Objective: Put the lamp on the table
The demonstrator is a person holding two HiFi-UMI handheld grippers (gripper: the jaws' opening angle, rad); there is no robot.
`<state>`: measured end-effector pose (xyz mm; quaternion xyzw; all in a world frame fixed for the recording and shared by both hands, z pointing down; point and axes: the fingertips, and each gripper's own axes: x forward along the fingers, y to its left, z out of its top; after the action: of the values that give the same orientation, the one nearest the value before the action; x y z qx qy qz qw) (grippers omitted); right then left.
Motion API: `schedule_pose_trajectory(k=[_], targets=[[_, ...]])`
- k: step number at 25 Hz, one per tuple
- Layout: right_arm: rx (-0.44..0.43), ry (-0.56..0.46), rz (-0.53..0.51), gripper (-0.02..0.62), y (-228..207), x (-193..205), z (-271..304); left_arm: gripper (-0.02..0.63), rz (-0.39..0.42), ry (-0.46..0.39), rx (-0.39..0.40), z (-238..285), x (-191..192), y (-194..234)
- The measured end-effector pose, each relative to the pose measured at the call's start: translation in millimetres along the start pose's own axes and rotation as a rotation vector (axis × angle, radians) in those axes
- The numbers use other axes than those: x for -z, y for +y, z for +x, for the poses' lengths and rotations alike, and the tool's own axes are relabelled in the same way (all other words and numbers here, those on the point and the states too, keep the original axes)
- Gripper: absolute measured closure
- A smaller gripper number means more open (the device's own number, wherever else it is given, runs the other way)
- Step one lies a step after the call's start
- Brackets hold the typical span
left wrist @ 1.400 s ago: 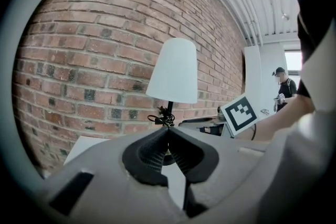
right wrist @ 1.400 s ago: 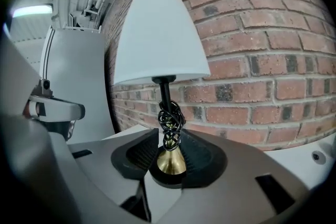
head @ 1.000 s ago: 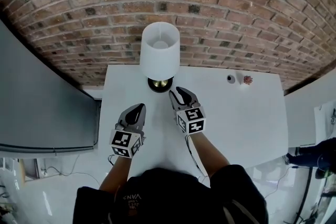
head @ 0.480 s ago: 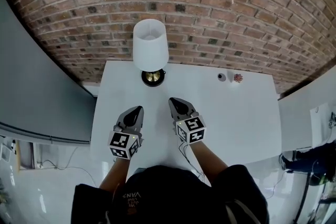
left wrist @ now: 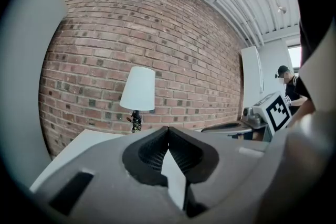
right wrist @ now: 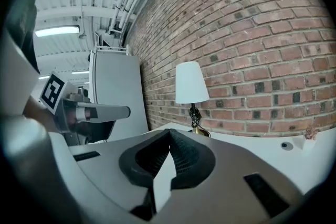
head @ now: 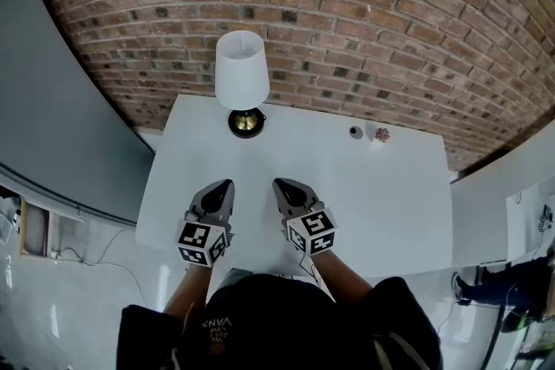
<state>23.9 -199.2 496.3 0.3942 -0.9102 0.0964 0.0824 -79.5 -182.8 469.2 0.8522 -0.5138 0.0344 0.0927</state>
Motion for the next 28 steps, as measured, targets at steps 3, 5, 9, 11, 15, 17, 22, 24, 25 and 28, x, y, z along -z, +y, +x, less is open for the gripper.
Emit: schedule_pose_trajectory(k=[3,5,9,11,15,17,22,24,25,28], targets=[[-0.029,-0.009,-0.011,0.595,2,-5,-18,0.601,-0.001,-0.009,-0.019,-6,0,-15],[-0.038,-0.015,-0.018,0.595,1,-8,-28,0.601,-0.008,-0.013,-0.033,-10,1,-24],[-0.054,-0.019,-0.017,0.595,-1,-7,-47,0.601,-0.011,-0.018,-0.055,-15,6,-42],[-0.061,-0.018,-0.022,0.595,-2,-5,-55,0.601,-0.011,-0.023,-0.066,-17,8,-50],[-0.067,-0.013,-0.031,0.595,-5,2,-68,0.601,-0.002,-0.027,-0.087,-21,15,-62],[-0.066,-0.01,-0.028,0.595,-8,6,-74,0.601,-0.007,-0.028,-0.099,-24,19,-68],[-0.077,-0.006,-0.033,0.597,-11,10,-83,0.601,-0.013,-0.027,-0.126,-31,25,-78],[-0.076,-0.003,-0.04,0.597,-13,11,-87,0.601,-0.014,-0.027,-0.133,-34,26,-82],[-0.071,-0.002,-0.044,0.597,-14,12,-89,0.601,-0.014,-0.027,-0.137,-35,27,-84],[-0.048,0.0,-0.06,0.597,-18,14,-94,0.601,-0.014,-0.03,-0.146,-37,29,-89]])
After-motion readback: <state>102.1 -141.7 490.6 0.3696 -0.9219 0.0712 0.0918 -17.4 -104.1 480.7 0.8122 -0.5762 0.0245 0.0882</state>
